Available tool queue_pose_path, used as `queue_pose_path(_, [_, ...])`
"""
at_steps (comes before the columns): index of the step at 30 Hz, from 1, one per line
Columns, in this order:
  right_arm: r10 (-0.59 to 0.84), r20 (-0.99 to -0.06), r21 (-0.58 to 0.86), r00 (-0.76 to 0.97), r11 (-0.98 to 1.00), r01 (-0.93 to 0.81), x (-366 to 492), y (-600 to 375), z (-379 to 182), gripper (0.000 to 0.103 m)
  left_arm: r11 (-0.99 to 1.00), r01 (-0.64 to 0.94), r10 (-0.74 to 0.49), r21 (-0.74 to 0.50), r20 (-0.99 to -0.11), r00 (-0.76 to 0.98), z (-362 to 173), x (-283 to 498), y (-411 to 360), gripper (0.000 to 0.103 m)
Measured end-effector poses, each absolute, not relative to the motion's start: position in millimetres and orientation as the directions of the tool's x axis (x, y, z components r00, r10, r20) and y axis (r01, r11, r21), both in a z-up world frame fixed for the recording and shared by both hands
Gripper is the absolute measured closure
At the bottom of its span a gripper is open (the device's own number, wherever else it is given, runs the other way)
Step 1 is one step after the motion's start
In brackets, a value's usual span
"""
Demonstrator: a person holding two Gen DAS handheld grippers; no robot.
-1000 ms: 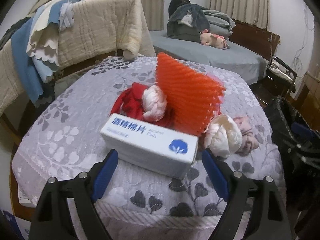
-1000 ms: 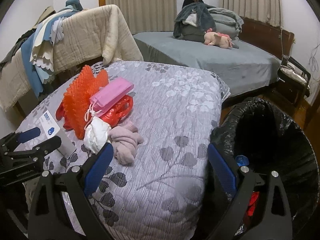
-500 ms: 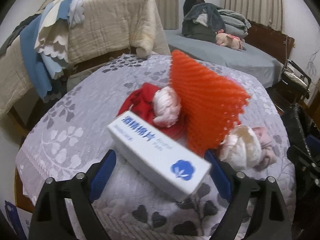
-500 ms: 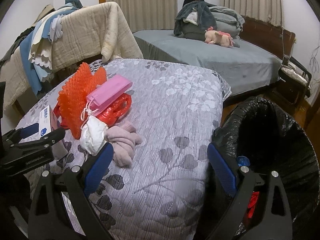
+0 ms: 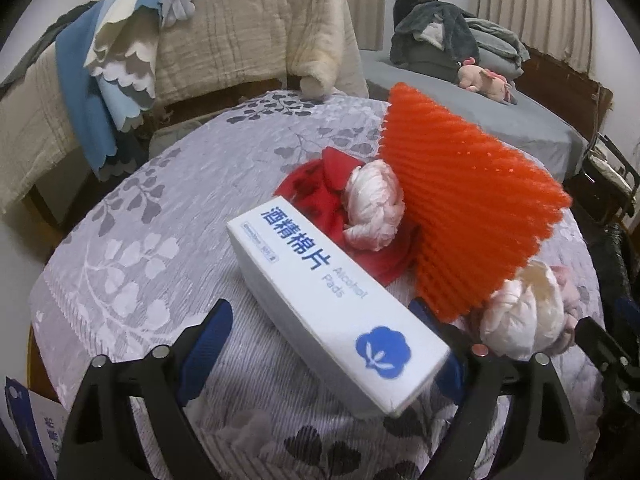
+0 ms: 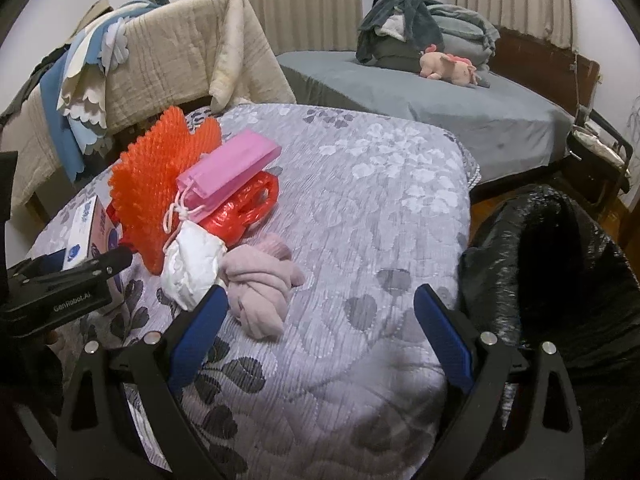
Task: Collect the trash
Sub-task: 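Grasp the white Alcohol Pads box with the left tool while the right tool grasps the pink knotted cloth, then carry the box and pink cloth over the black bin and release both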
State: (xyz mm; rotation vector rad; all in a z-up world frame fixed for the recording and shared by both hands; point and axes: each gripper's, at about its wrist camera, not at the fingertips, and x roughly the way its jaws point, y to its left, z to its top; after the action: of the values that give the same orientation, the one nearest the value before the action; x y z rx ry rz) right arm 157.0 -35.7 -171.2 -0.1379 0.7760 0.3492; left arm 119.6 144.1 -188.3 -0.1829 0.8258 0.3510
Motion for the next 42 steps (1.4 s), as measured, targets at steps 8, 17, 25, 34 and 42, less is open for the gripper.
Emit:
queue_pose_path(8, [0.288, -0.738, 0.023, 0.610, 0.914, -0.405, 164, -22, -182, 0.034, 0.940, -0.332, 0.166, -0.084, -0.737, 0.655, -191, 111, 150, 0.058])
queue_pose_path(17, [0.382, -0.745, 0.093, 0.547, 0.872, -0.481, 161, -13, -179, 0.074, 0.945, -0.301, 0.105, -0.123, -0.760, 0.641, -188, 101, 150, 0.070])
queue_pose_path(25, [0.339, -0.756, 0.083, 0.560, 0.898, -0.432, 167, -15, -178, 0.057, 0.945, -0.311, 0.122, -0.106, -0.766, 0.631, -189, 107, 151, 0.058])
queue_pose_path(34, [0.358, -0.754, 0.091, 0.551, 0.887, -0.452, 165, -15, -172, 0.075, 0.953, -0.282, 0.102, -0.110, -0.760, 0.641, -186, 105, 152, 0.072])
queue_pose_path(42, [0.375, -0.699, 0.104, 0.609, 0.896, -0.431, 153, -40, -136, 0.075, 0.964, -0.234, 0.073, -0.126, -0.722, 0.688, -156, 85, 141, 0.072])
